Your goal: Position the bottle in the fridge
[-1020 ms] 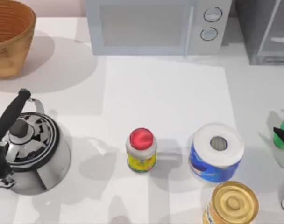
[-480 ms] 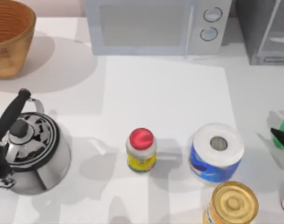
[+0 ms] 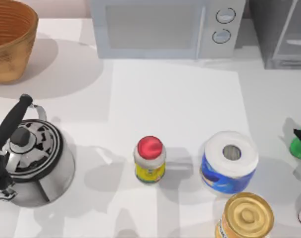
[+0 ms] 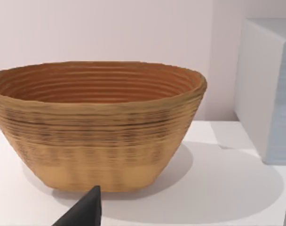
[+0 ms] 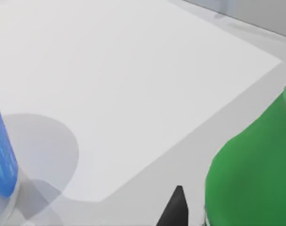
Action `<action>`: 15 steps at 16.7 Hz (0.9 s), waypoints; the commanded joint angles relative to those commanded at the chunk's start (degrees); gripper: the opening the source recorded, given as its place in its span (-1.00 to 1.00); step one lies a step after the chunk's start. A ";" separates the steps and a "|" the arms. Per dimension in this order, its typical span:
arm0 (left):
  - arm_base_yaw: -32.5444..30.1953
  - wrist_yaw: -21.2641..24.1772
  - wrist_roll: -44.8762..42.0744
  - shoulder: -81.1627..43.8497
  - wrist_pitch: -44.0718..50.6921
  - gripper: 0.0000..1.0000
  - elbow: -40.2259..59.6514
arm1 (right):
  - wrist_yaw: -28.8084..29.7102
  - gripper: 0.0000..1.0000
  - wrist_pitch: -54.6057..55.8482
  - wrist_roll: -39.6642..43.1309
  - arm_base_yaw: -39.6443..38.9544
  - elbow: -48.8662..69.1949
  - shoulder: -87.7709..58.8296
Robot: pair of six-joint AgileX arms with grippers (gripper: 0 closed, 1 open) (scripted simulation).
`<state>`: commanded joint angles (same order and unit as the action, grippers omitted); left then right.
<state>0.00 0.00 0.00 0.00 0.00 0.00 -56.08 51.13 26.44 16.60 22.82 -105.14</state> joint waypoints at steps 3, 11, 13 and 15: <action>0.00 0.00 0.00 0.00 0.00 1.00 0.00 | 0.00 -0.94 0.00 0.00 0.00 0.00 0.00; 0.00 0.00 0.00 0.00 0.00 1.00 0.00 | 0.00 -0.98 0.00 0.00 0.00 0.00 0.00; 0.00 0.00 0.00 0.00 0.00 1.00 0.00 | -0.11 -0.98 -0.14 0.05 0.16 0.12 0.08; 0.00 0.00 0.00 0.00 0.00 1.00 0.00 | -1.82 -0.98 -2.09 1.81 1.13 1.79 1.04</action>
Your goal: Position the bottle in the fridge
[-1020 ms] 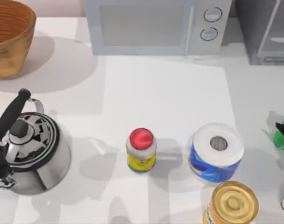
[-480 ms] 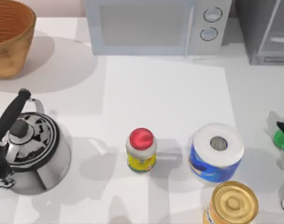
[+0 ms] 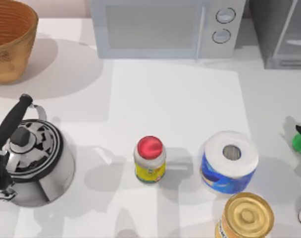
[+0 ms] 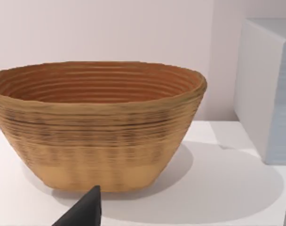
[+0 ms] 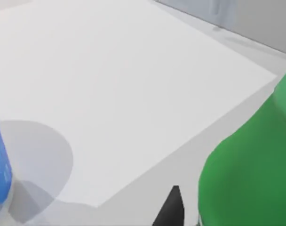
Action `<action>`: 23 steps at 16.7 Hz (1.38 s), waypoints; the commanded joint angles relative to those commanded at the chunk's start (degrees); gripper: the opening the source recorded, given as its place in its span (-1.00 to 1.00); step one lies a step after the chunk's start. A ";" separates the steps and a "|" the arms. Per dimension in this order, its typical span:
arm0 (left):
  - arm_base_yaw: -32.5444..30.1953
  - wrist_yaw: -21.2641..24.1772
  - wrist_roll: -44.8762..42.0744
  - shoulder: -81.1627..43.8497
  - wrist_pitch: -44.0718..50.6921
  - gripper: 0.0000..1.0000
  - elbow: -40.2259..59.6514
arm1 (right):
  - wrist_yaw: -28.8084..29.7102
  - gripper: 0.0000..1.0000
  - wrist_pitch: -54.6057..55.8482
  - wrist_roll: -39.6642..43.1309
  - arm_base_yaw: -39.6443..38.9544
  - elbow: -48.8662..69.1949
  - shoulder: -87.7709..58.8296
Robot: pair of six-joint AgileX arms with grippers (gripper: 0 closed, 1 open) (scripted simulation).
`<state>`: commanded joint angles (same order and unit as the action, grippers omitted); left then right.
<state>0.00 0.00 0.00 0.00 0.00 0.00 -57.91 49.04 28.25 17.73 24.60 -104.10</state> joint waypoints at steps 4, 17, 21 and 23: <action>0.00 0.00 0.00 0.00 0.00 1.00 0.00 | -6.94 -0.98 -11.11 10.04 4.83 6.95 2.77; 0.00 0.00 0.00 0.00 0.00 1.00 0.00 | -12.41 -0.98 -54.34 30.67 18.52 19.00 5.27; 0.00 0.00 0.00 0.00 0.00 1.00 0.00 | -12.40 -0.98 -54.17 30.60 15.87 18.32 6.05; 0.00 0.00 0.00 0.00 0.00 1.00 0.00 | -11.90 -0.98 -54.14 30.02 15.78 18.01 6.74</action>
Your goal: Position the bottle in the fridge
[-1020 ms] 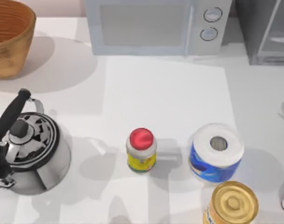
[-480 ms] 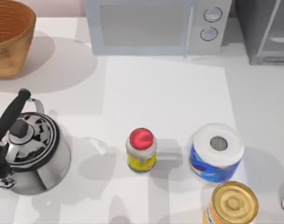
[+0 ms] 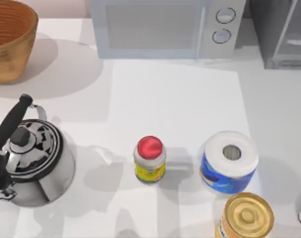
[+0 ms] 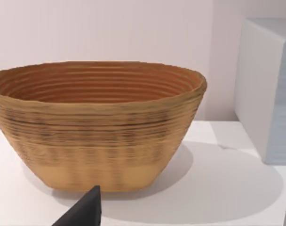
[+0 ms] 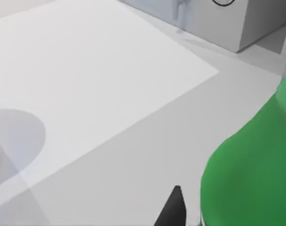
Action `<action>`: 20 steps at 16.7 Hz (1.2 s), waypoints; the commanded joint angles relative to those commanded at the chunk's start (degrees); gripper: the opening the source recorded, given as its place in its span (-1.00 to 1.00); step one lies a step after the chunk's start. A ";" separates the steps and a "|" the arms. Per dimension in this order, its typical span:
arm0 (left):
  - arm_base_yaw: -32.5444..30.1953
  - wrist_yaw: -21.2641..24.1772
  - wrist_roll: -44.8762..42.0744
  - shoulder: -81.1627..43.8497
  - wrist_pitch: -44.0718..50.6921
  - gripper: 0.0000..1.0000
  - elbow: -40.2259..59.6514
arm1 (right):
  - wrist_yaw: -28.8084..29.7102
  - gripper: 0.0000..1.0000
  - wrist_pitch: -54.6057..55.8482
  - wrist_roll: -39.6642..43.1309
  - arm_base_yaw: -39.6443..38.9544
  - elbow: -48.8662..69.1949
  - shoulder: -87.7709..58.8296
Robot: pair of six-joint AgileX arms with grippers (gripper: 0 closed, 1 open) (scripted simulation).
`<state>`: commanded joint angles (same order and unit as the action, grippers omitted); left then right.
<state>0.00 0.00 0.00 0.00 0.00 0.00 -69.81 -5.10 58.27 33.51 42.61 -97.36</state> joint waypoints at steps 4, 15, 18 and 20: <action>0.00 0.00 0.00 0.00 0.00 1.00 0.00 | 5.79 -0.98 0.60 -6.62 -1.93 -3.73 8.56; 0.00 0.00 0.00 0.00 0.00 1.00 0.00 | 47.38 -0.98 4.63 -41.95 -21.30 -27.60 71.97; 0.00 0.00 0.00 0.00 0.00 1.00 0.00 | 59.07 -0.98 5.08 -50.27 -27.29 -34.82 85.83; 0.00 0.00 0.00 0.00 0.00 1.00 0.00 | 64.91 -0.98 5.16 -54.45 -30.49 -38.79 92.12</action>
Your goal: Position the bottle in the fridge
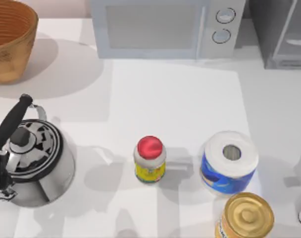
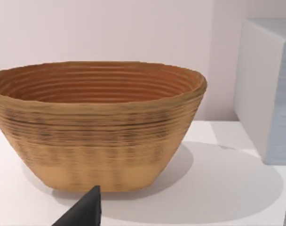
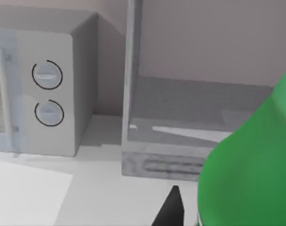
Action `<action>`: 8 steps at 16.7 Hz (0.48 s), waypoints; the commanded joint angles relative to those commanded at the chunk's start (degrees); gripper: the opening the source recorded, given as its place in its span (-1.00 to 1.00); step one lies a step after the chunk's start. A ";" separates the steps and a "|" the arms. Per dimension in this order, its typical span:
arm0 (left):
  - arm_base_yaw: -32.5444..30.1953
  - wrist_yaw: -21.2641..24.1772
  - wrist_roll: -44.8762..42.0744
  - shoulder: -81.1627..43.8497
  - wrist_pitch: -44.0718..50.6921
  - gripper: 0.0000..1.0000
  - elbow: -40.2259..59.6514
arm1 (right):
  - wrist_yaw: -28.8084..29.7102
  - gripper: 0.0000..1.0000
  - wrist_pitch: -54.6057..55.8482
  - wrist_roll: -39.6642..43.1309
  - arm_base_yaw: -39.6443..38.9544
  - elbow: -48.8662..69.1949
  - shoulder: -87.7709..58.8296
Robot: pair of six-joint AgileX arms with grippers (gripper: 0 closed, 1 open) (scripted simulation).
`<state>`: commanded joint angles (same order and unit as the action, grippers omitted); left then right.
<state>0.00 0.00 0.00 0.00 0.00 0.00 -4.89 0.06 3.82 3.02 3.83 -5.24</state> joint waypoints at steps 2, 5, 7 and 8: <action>0.00 0.00 0.00 0.00 0.00 1.00 0.00 | 3.63 -0.98 -0.03 -2.79 -2.20 -2.78 3.88; 0.00 0.00 0.00 0.00 0.00 1.00 0.00 | 4.89 -0.98 -0.06 -3.82 -3.02 -3.83 5.25; 0.00 0.00 0.00 0.00 0.00 1.00 0.00 | 4.89 -0.98 -0.06 -3.82 -3.02 -3.83 5.25; 0.00 0.00 0.00 0.00 0.00 1.00 0.00 | 4.74 -0.98 -0.08 -3.84 -2.84 -3.79 4.97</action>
<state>0.00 0.00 0.00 0.00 0.00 0.00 -0.15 -0.02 -0.02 0.18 0.03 -0.28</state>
